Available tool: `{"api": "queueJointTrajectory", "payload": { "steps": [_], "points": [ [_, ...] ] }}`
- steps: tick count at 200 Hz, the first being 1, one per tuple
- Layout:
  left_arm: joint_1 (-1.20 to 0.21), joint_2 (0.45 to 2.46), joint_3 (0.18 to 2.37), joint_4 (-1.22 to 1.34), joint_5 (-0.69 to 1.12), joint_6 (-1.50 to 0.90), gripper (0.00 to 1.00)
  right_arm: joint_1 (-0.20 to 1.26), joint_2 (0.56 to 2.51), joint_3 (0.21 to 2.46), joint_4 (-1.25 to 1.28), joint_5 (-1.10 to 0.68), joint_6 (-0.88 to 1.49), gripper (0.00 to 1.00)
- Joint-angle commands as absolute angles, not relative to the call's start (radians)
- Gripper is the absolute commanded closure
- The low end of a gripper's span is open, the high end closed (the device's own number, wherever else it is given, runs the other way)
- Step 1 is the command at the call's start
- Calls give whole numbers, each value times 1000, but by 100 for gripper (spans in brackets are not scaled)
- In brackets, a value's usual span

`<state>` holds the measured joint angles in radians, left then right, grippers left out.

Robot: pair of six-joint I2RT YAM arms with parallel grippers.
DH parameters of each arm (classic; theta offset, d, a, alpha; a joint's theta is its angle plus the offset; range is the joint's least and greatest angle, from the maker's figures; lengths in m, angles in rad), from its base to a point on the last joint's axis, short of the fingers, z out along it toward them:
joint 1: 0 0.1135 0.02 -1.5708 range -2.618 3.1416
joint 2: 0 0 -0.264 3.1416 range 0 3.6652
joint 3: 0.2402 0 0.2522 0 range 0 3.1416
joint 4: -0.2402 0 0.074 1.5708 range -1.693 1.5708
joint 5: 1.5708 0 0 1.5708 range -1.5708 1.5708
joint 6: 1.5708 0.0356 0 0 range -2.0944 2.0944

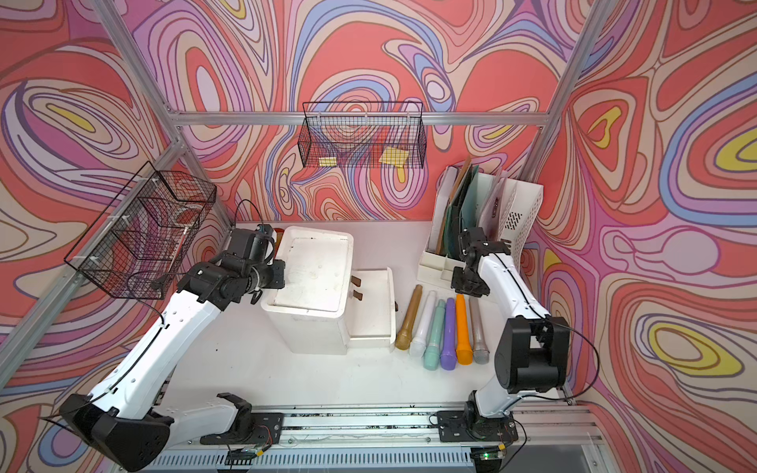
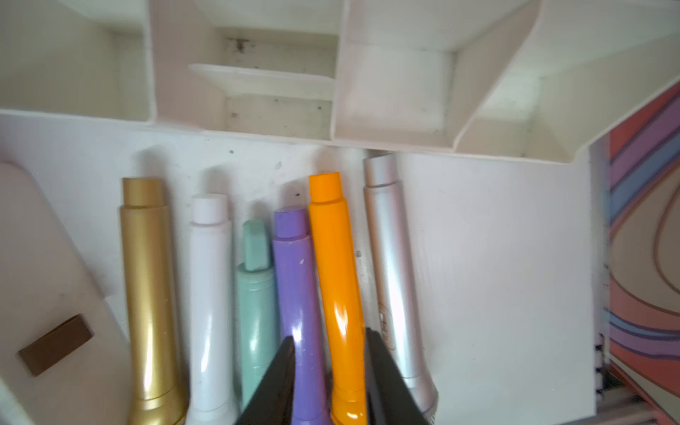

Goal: Take the microphone out of the drawer
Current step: Close the drawer in the storage box.

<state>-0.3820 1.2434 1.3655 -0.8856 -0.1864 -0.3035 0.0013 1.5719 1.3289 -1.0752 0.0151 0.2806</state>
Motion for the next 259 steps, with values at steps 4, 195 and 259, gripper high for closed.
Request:
{"api": "queueJointTrajectory", "payload": {
  "steps": [4,195,259],
  "points": [
    [-390,1246,1353,-962,-168,-258,100,18,1510,1244,-952,-181,348,82],
    [-390,1255,1378,-1002,-183,-262,100,374,1703,1134,-517,-380,577,100],
    [-390,1258,1376,-995,-166,-269,100,442,1744,1121,-399,-478,643,100]
  ]
}}
